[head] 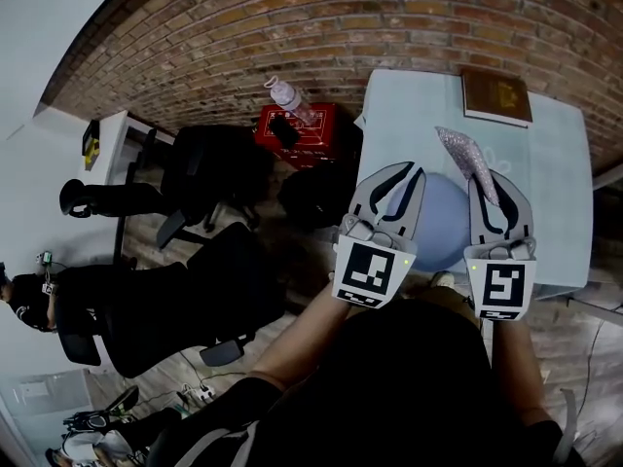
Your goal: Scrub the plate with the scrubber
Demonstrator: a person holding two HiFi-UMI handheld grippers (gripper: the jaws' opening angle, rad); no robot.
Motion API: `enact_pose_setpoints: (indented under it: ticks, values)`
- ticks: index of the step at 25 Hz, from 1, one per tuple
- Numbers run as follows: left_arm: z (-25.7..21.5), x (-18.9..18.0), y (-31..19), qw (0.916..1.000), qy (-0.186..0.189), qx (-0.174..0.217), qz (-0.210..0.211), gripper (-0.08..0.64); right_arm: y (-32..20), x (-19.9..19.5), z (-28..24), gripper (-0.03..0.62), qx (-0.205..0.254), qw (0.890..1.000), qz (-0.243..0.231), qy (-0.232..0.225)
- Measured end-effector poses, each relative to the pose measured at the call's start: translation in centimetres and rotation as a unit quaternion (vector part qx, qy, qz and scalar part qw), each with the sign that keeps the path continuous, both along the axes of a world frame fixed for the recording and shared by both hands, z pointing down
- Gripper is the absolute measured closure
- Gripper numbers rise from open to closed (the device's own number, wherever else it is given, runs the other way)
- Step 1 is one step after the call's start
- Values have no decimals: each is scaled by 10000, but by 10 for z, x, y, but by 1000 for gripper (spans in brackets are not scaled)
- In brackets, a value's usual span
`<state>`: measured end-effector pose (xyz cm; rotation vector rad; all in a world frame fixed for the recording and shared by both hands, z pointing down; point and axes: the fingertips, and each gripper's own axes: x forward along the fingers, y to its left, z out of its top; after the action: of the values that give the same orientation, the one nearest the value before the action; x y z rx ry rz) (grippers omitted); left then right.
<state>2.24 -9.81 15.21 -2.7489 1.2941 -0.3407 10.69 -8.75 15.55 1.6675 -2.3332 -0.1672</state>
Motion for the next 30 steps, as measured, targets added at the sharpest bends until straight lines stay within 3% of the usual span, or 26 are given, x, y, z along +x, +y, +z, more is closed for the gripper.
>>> enact_pose_setpoints:
  ticks: [4, 10, 30]
  values:
    - [-8, 0, 4, 9999, 82, 124, 16, 509, -1, 3, -22, 512, 519, 9981, 43, -324]
    - [-35, 9, 13, 9957, 183, 842, 344, 537, 4, 8, -26, 512, 466, 9986, 80, -256]
    - [-41, 6, 14, 9955, 295, 895, 122, 537, 9, 8, -32, 512, 596, 9969, 8, -509]
